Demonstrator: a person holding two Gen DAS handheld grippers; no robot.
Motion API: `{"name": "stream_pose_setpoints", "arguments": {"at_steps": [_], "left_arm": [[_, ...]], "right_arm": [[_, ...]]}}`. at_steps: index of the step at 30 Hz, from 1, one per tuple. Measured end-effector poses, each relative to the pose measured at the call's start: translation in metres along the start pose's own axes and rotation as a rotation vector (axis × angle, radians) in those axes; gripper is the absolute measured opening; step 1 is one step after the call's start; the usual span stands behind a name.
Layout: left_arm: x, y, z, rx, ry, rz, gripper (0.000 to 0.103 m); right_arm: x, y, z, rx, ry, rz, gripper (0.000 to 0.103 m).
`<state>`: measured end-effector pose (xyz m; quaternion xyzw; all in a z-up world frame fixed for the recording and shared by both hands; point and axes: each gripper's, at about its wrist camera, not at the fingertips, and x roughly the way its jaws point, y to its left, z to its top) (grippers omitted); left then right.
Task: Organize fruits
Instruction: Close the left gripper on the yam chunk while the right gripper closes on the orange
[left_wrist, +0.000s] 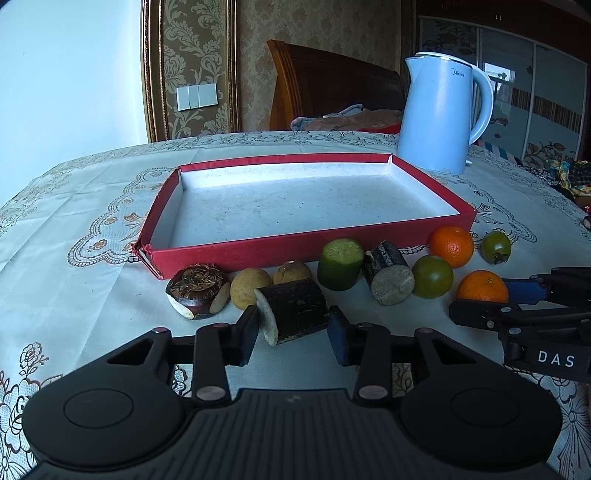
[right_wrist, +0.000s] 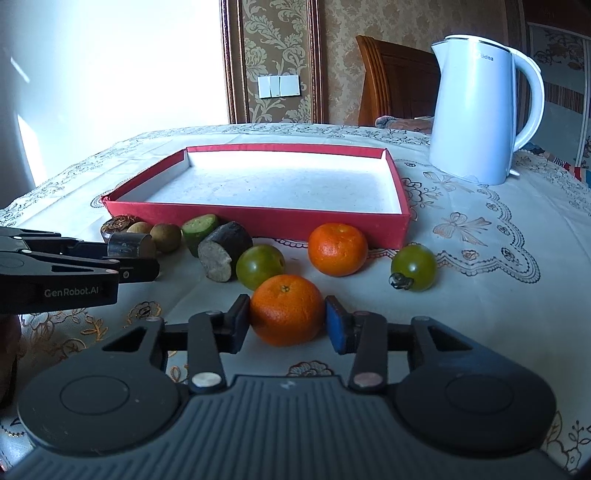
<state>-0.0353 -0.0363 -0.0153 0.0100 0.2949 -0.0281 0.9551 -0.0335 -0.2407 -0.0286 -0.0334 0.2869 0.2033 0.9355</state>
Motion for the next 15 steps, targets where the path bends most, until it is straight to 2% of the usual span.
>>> {"name": "stream_pose_setpoints", "arguments": {"at_steps": [4,6,15], "left_arm": [[-0.0026,-0.0025,-0.0011,0.012,-0.013,-0.001,0.039],[-0.003,-0.0021,-0.0009,0.008,-0.014,0.001,0.034],[-0.0015,-0.0008,-0.0011,0.003,-0.018,-0.003,0.034]], "right_arm": [[-0.0018,-0.0009,-0.001,0.004,-0.008,-0.006,0.04],[-0.003,-0.0013,-0.0014,0.007,-0.015,-0.008,0.04],[-0.0057,-0.0023,-0.0018,0.015,-0.029,-0.014,0.04]]}}
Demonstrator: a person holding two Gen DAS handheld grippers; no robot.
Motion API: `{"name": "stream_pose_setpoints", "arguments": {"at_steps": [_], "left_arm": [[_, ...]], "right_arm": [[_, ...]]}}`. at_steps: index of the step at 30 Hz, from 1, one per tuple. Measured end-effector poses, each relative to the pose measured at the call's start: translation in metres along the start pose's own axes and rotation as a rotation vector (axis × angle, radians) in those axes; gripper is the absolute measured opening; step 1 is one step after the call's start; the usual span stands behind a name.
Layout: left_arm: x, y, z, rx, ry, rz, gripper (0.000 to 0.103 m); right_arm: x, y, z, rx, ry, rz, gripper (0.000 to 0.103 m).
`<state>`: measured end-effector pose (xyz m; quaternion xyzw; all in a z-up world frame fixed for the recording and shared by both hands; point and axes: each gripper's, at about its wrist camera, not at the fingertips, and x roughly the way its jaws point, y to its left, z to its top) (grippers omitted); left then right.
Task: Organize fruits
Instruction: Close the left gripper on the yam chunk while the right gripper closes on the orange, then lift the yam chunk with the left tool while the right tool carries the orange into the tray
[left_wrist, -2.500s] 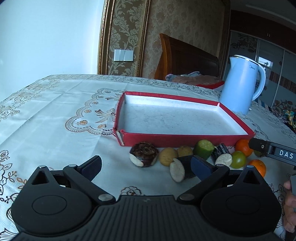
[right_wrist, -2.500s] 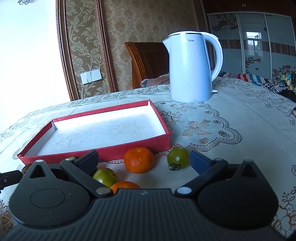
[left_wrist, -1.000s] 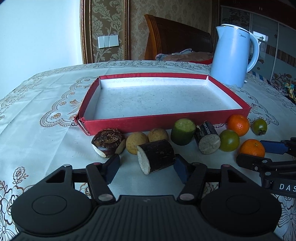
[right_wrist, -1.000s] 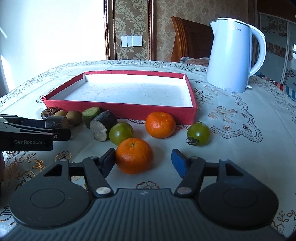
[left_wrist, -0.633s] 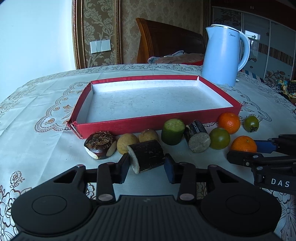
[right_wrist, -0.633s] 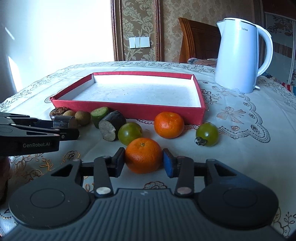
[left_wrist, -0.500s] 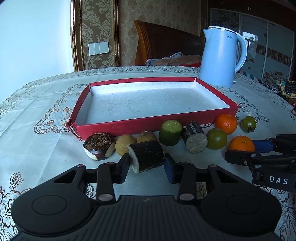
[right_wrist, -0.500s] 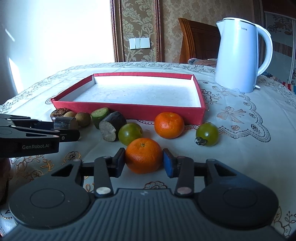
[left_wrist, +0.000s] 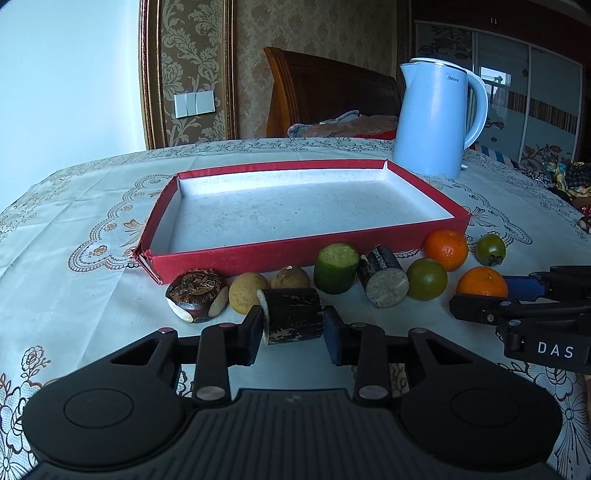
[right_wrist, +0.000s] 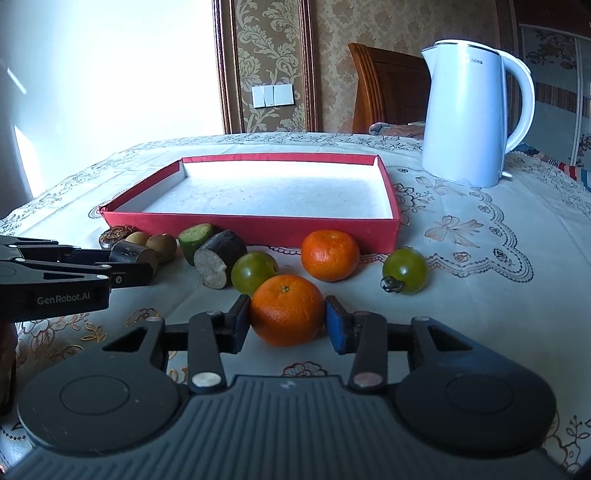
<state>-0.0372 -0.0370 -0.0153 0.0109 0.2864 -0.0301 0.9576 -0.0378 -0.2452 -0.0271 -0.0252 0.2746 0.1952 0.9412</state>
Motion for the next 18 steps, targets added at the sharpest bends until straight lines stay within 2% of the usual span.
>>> {"name": "stream_pose_setpoints", "arguments": {"at_steps": [18], "left_arm": [[-0.015,-0.001,0.011,0.017,-0.035,-0.003,0.034]], "right_arm": [[-0.007,0.001,0.005,0.016,-0.041,-0.023,0.04]]}}
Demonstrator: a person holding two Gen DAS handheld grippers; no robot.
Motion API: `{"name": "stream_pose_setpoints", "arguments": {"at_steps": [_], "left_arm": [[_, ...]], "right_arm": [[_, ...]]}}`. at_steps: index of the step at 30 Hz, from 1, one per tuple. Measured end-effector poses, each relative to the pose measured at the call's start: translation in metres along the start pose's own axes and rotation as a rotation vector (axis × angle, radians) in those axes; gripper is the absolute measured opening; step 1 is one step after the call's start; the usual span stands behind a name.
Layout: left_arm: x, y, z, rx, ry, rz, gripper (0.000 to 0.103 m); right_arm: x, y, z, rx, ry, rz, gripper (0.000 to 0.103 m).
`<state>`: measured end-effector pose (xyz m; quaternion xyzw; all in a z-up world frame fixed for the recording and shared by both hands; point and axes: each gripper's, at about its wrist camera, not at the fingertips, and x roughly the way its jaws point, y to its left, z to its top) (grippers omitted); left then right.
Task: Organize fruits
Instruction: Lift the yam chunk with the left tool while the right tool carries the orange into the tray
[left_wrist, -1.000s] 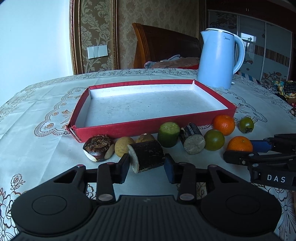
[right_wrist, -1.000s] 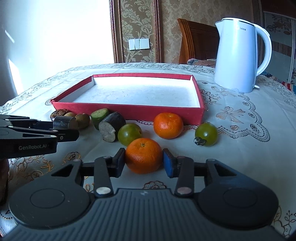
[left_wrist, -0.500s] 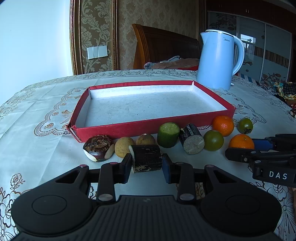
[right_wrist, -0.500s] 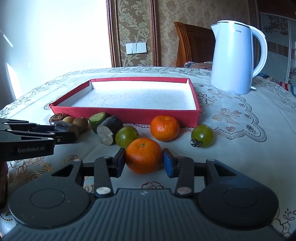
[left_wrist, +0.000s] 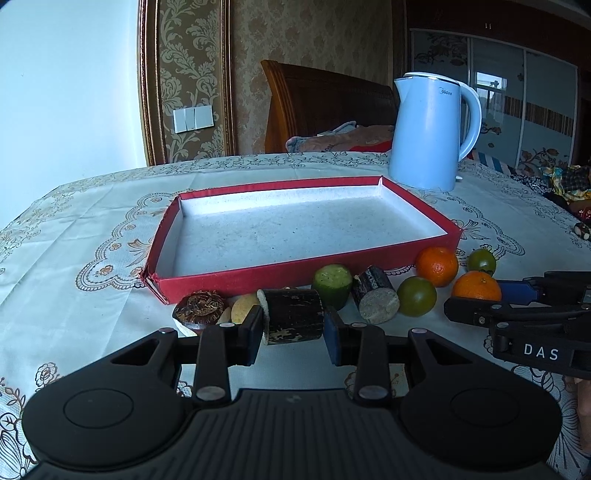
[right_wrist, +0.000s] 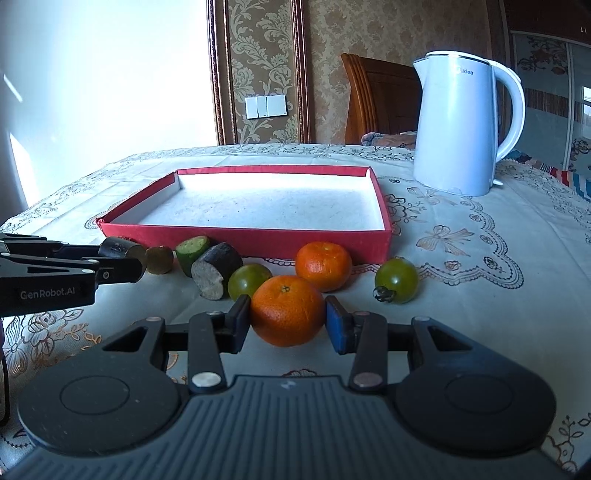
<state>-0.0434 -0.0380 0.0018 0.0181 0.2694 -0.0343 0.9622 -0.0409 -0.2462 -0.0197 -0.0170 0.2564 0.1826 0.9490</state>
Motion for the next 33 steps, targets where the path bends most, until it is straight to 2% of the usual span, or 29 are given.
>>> {"name": "stream_pose_setpoints", "arguments": {"at_steps": [10,14,33], "left_arm": [[0.006,-0.004,0.024,0.024,-0.037,0.01,0.034],[0.018,-0.001,0.034,0.001,-0.032,-0.004,0.034],[0.095,0.024,0.073,-0.082,0.045,0.054,0.034]], "right_arm": [[-0.004,0.001,0.032,0.005,-0.077,-0.036,0.04],[0.004,0.002,0.048,0.009,-0.095,-0.046,0.04],[0.102,0.0,0.098,0.023,-0.028,-0.112,0.04]]}}
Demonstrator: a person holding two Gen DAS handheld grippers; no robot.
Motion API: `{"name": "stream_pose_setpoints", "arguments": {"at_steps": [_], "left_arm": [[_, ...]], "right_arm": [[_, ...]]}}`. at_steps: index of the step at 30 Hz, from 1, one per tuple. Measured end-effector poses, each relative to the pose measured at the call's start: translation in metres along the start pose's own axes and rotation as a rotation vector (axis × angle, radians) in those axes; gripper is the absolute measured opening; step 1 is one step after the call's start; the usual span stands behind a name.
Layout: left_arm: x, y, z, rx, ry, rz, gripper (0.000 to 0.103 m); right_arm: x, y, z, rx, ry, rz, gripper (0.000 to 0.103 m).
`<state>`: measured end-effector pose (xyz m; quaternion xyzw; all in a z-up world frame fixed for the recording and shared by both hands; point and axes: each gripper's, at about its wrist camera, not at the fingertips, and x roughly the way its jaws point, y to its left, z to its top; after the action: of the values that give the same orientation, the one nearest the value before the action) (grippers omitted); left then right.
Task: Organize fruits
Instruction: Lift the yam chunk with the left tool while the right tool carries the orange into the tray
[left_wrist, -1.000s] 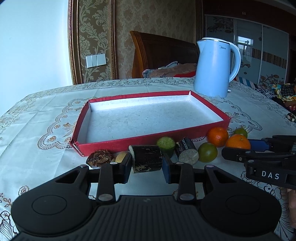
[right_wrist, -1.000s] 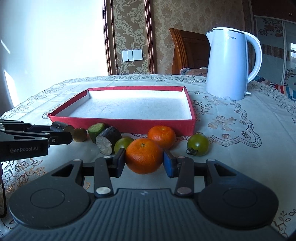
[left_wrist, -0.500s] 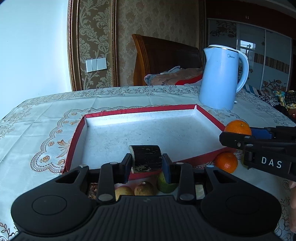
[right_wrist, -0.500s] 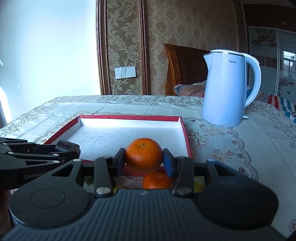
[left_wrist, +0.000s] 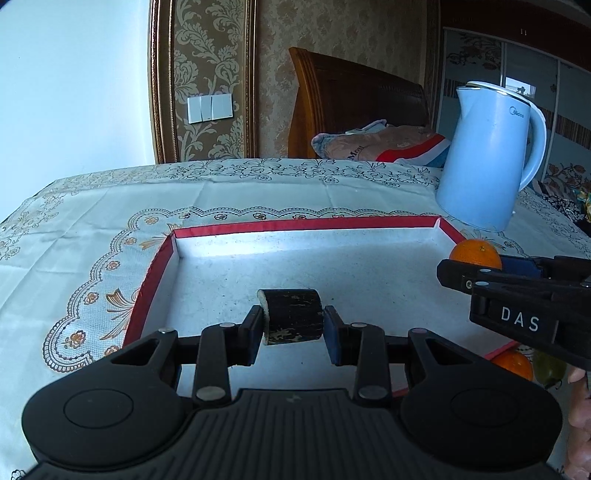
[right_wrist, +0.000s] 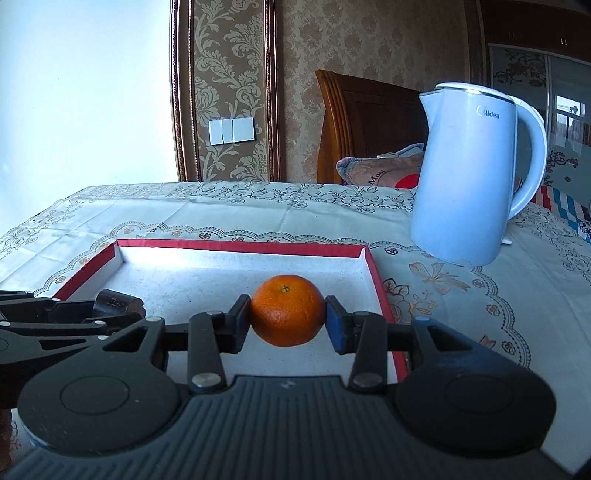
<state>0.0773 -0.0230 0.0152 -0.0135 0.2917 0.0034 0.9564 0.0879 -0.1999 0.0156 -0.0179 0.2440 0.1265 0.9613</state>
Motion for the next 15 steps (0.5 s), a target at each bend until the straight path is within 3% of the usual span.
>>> {"name": "stream_pose_setpoints", "arguments": {"at_steps": [15], "left_arm": [[0.048,0.013,0.021,-0.04,0.076,0.042,0.034]], "right_arm": [[0.062,0.001,0.018,0.008,0.091,-0.019,0.04]]}}
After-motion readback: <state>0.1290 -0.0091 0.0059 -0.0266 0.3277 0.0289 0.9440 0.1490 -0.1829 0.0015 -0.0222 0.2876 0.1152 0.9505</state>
